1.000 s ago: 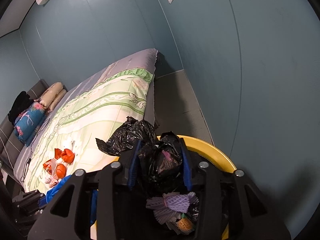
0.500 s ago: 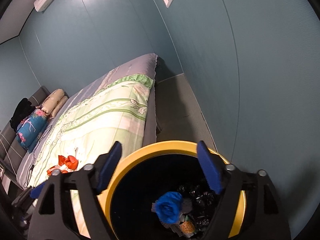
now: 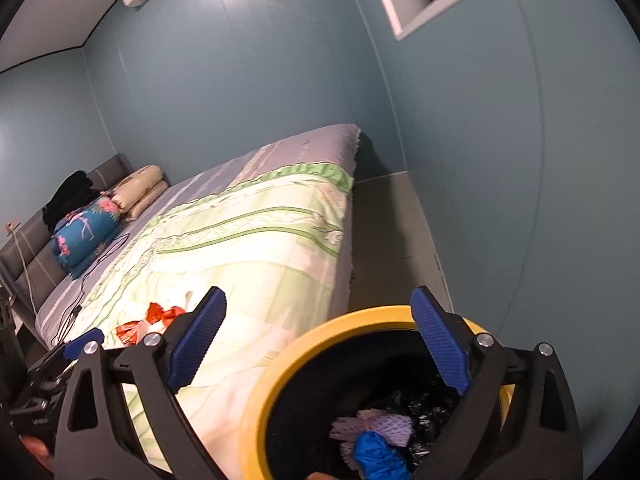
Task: Collect trash
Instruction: 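Move both tools back to the remaining trash on the bed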
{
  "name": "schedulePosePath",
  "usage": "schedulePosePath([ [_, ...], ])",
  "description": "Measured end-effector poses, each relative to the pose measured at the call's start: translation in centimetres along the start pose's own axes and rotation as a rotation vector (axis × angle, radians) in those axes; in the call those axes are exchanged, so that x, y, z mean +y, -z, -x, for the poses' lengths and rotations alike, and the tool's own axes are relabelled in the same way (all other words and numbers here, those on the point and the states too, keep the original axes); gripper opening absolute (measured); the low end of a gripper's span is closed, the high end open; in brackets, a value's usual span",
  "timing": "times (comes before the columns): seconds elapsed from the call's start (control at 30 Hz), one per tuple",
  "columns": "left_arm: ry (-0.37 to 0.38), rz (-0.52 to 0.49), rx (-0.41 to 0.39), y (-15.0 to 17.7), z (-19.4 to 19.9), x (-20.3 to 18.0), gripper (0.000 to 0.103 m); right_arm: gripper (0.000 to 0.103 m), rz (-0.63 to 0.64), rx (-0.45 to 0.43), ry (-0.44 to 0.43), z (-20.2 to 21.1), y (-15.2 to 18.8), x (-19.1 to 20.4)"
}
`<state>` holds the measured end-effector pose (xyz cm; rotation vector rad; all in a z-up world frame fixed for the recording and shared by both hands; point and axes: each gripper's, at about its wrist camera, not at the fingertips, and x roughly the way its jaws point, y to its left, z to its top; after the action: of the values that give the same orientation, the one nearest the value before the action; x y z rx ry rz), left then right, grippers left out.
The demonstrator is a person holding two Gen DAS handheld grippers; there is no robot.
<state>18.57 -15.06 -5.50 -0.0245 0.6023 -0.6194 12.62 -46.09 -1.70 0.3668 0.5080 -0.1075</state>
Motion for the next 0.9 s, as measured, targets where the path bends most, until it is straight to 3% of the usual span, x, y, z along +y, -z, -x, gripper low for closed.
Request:
schedulePosePath([
  [0.5,-0.17,0.138,-0.048,0.3,3.3,12.8,0.095,0.091,0.127,0.074,-0.183,-5.8,0.7,11.3],
  [0.7,-0.217,0.207,-0.047,1.2,3.6,18.4,0.095,0.091,0.166,0.125,-0.207,-10.1,1.7,15.5],
  [0.9,-0.252,0.197,-0.014,2.7,2.1,22.1,0.095,0.09,0.208,0.204,-0.212,-14.7,3.5,18.0],
])
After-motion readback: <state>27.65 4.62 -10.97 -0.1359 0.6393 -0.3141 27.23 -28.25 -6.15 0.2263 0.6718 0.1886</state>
